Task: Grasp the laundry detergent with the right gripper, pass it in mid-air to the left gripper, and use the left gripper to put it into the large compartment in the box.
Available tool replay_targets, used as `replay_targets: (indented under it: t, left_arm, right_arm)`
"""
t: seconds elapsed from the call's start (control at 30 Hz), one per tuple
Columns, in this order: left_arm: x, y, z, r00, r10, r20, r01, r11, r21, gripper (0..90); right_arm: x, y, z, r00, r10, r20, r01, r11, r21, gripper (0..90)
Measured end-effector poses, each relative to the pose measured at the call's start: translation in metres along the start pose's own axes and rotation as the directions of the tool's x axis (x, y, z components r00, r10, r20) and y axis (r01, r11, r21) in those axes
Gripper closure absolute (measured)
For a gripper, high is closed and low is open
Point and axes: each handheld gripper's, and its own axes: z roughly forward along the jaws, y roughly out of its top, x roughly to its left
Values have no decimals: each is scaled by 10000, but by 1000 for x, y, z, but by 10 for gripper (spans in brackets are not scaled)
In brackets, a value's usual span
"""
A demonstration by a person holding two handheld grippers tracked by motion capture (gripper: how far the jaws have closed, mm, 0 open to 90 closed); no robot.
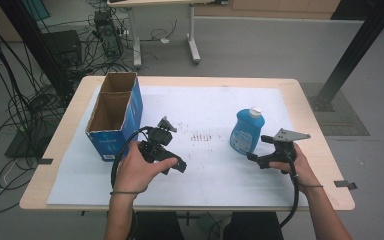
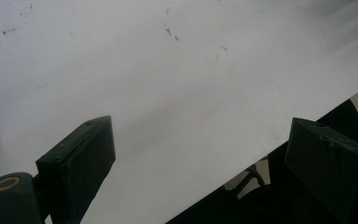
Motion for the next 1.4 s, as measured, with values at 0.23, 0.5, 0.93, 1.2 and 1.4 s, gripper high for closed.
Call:
replay_targets:
  t: [0.23,0.5,0.93,1.2,1.4]
  left_arm:
    - [0,-1,0,10000,-8,-7,8,10000,-12,87]
    - [2,-2,-1,10000,-54,8,54,10000,-52,87]
    - [4,-4,-2,9999,-84,75,84,9999,-77,87]
    - [4,-4,-2,9999,-62,80,63,10000,-69,87]
    - [4,-5,-2,9999,-106,77,107,9999,-78,87]
  right_arm:
    - [1,7,6,10000,-52,26,52,10000,-82,19]
    - [2,13,14,10000,-99,-3,99,9999,-73,20]
    - [1,13,23,10000,22,-59,-23,9999,-115,21]
    - [1,13,26,10000,20,-68,-21,9999,-167,21]
    - [0,12,28,10000,88,-45,-89,9997,-247,21]
